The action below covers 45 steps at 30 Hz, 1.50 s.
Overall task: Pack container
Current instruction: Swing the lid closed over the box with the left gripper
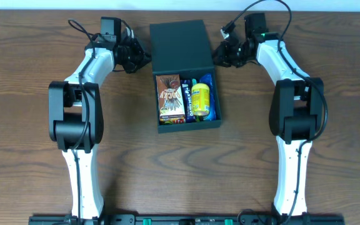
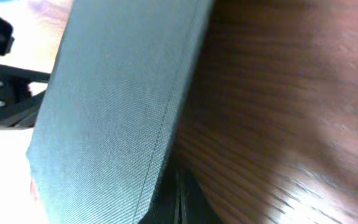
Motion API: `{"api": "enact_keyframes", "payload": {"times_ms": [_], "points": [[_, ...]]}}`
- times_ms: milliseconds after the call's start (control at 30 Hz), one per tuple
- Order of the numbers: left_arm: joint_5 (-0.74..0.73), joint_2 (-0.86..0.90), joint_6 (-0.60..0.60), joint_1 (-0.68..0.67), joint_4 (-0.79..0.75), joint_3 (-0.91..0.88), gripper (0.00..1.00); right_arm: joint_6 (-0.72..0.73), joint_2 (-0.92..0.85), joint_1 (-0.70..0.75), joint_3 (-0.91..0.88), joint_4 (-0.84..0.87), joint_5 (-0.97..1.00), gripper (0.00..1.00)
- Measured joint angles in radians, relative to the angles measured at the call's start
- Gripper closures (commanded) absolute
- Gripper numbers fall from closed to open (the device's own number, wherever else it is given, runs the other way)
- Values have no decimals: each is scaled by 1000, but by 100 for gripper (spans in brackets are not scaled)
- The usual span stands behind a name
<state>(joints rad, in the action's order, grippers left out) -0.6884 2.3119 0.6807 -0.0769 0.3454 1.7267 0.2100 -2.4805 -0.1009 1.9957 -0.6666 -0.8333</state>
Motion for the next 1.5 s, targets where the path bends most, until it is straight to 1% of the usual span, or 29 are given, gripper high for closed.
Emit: {"api": "enact_keyframes", "payload": {"times_ms": [233,400,667,767,1000,1067,1167,1400,1500], "points": [[-36,0,-12,5,-36,0,95,-46,0,13,-3,56,-103,99],[-91,0,-58,5,-65,10,95,-70,0,41,-3,94,-211,99],[-163,8,-142,-5,-49,115,95,-90,0,85,38,96,-352,99],[-188,8,-179,-6,-14,154,95,-95,0,84,72,98,-399,98],[-203,8,-315,-10,162,264,95,-101,0,85,117,85,-457,98],[-203,8,-358,-10,204,301,95,-106,4,84,118,62,-454,99],[-203,8,-413,-11,251,341,95,-143,21,84,119,-29,-423,99],[-205,8,-543,-29,365,358,95,-340,135,79,121,-357,-240,99],[-204,4,-596,-36,425,358,95,-410,178,69,122,-443,-175,99]]}}
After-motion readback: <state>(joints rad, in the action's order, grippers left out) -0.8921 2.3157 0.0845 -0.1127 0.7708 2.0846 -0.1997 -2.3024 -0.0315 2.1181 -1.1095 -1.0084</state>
